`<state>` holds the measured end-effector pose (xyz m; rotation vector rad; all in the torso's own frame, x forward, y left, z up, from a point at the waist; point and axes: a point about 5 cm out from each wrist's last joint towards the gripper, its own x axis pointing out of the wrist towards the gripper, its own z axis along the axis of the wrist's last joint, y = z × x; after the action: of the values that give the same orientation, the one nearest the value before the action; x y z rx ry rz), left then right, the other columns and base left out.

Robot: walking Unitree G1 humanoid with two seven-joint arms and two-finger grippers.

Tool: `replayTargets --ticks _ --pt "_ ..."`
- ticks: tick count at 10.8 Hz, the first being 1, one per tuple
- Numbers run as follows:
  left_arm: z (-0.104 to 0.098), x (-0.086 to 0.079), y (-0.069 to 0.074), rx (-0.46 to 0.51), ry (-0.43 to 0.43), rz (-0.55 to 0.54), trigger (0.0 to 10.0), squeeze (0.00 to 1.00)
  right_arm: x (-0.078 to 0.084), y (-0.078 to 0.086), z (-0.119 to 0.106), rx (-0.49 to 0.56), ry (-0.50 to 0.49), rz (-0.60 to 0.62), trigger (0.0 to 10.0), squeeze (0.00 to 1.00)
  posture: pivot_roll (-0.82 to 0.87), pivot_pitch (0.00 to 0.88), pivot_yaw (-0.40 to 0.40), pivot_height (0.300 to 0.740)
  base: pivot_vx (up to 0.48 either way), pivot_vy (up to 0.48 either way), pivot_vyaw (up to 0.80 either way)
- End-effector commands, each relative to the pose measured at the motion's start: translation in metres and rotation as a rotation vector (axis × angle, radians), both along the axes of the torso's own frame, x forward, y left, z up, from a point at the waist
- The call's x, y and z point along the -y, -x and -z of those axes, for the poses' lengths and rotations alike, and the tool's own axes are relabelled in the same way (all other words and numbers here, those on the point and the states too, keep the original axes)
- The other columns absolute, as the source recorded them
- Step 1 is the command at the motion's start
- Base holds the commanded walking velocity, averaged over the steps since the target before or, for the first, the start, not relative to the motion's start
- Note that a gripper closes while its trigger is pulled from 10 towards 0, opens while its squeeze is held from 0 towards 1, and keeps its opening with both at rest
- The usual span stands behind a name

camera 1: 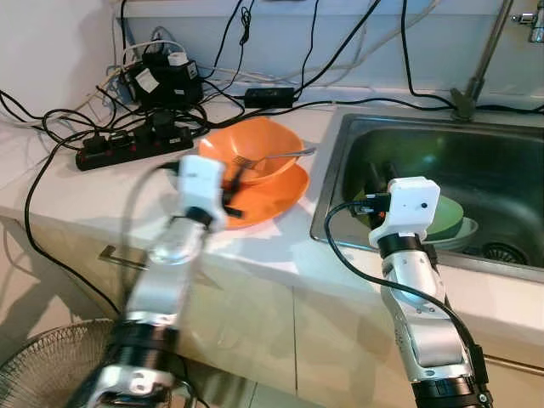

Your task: Kitchen organization

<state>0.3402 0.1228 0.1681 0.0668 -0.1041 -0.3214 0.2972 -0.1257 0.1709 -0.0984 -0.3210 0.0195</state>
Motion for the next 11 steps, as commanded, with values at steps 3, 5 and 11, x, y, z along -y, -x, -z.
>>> replayTargets --ticks 3,5,11 --pt "0.002 0.006 -0.006 -0.025 -0.043 0.023 10.0 0.0 -0.003 -0.002 -0.004 0.012 -0.002 -0.003 10.0 0.0 0.04 0.0 0.109 0.74 0.0 0.0 0.0" --pt "0.003 0.003 -0.008 -0.029 -0.071 -0.003 10.0 0.0 -0.002 -0.002 -0.004 0.012 -0.002 0.0 10.0 0.0 0.05 0.0 0.108 0.74 0.0 0.0 0.0" --pt "0.006 -0.021 -0.01 -0.044 -0.126 -0.109 10.0 0.0 -0.002 -0.003 -0.004 0.011 0.001 -0.005 10.0 0.0 0.05 0.0 0.1 0.74 0.0 0.0 0.0"
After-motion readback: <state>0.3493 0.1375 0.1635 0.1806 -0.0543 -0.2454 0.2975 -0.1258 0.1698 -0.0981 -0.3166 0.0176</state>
